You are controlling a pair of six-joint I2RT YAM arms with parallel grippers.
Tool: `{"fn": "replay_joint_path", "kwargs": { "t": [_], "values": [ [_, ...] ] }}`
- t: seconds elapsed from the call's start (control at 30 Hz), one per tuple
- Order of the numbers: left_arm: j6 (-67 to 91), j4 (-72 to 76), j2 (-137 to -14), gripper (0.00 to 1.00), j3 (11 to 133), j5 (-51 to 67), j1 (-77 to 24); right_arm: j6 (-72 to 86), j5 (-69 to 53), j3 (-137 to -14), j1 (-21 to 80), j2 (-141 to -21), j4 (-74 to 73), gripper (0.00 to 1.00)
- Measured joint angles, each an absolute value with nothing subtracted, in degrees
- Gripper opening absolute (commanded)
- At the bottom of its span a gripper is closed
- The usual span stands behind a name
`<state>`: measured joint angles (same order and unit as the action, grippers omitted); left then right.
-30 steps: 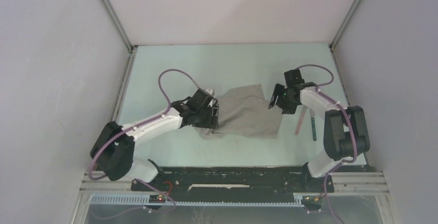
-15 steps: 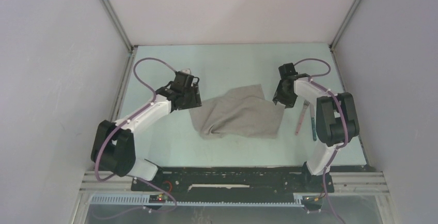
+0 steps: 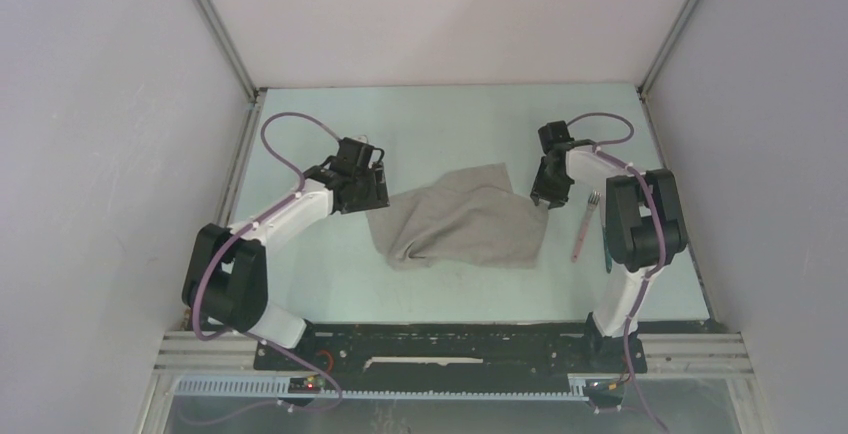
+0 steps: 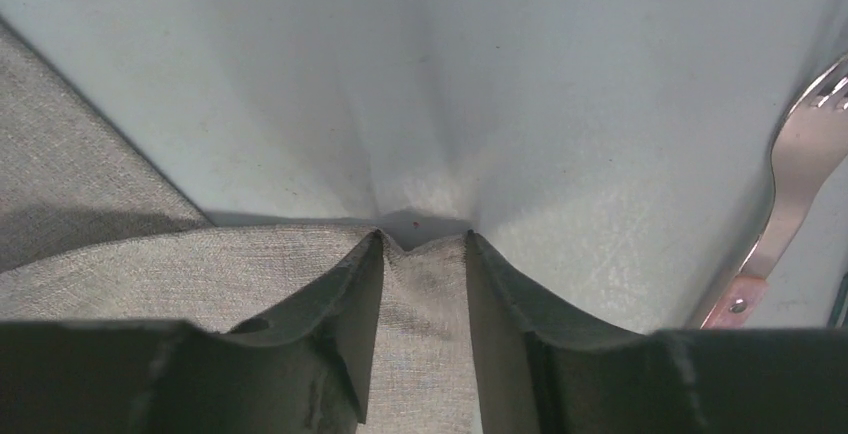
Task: Fold the napkin into a case and place the utensils inside
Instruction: Pick up the crumpled napkin from the center of the board.
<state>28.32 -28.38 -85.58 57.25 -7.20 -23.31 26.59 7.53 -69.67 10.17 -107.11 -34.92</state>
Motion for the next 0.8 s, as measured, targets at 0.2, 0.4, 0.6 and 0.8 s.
{"fn": "replay_joint_path", "kwargs": {
  "t": [0.2,0.4,0.6,0.8],
  "values": [
    [27.9,-28.4,-85.6,0.7,57.2,-7.2,-23.2,26.2,9.2,-70.3,12.0,-107.6,-34.5,0.05],
    [27.0,-28.6,-88.5,0.65,57.7,-8.2,-23.2,26.0,9.5,-70.3,12.1,-107.6,-34.7,0.0],
    [26.8,-29.3,-96.3,0.63,62.0,-10.5,-23.2,25.6,8.6,-70.3,12.1,-107.5,-34.6,0.0],
    [27.0,-30.8,-99.1,0.54,65.0,-13.8,-23.2,25.0,8.3,-70.3,12.1,-107.5,-34.5,0.0]
  ]
}}
